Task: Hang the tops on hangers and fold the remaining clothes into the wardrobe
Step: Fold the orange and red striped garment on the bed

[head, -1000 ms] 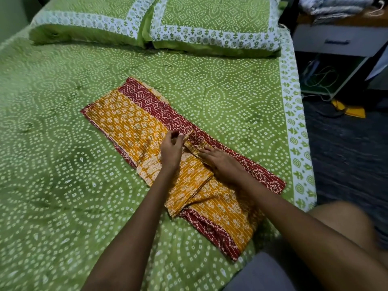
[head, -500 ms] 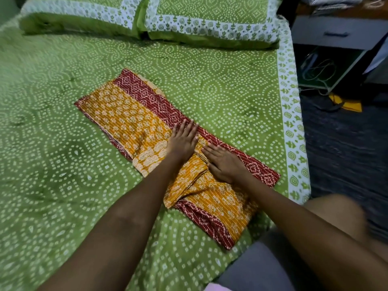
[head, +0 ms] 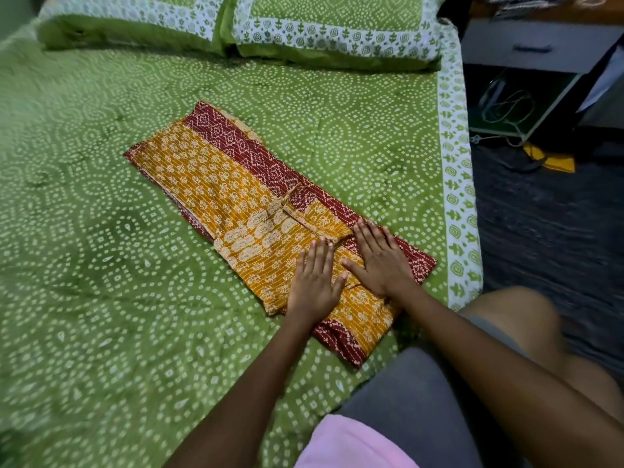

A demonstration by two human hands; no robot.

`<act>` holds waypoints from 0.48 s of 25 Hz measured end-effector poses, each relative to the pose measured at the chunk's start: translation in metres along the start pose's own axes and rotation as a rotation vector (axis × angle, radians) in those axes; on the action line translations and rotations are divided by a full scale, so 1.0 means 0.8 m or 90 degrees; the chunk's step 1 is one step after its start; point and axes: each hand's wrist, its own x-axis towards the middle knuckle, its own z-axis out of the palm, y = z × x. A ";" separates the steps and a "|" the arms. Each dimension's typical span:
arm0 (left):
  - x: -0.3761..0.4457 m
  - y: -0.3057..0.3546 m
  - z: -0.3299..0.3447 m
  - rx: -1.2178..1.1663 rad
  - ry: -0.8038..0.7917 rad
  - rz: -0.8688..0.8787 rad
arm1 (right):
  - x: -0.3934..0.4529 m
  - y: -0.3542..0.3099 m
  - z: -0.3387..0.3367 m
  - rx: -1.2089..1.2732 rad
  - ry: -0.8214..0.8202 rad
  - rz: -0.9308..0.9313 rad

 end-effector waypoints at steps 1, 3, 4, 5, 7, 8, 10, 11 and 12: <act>-0.009 0.007 0.001 -0.003 -0.004 0.008 | -0.003 0.007 -0.001 -0.003 -0.004 -0.009; -0.030 0.015 0.003 -0.017 -0.010 0.052 | -0.012 0.025 -0.006 -0.010 -0.018 -0.038; -0.043 0.017 0.003 -0.031 -0.011 0.084 | -0.017 0.037 -0.010 -0.012 -0.035 -0.058; -0.058 0.019 0.005 -0.043 -0.018 0.124 | -0.024 0.053 -0.014 -0.008 -0.053 -0.086; -0.090 0.021 0.009 -0.040 -0.034 0.214 | -0.039 0.094 -0.024 0.043 -0.102 -0.148; -0.102 0.021 0.011 -0.033 -0.030 0.246 | -0.048 0.115 -0.030 0.088 -0.126 -0.167; -0.117 0.021 0.017 -0.032 0.005 0.254 | -0.065 0.147 -0.043 0.143 -0.169 -0.167; -0.119 0.021 0.021 -0.036 0.035 0.243 | -0.069 0.155 -0.046 0.157 -0.171 -0.148; -0.122 0.025 0.019 -0.062 0.070 0.221 | -0.070 0.157 -0.048 0.163 -0.154 -0.131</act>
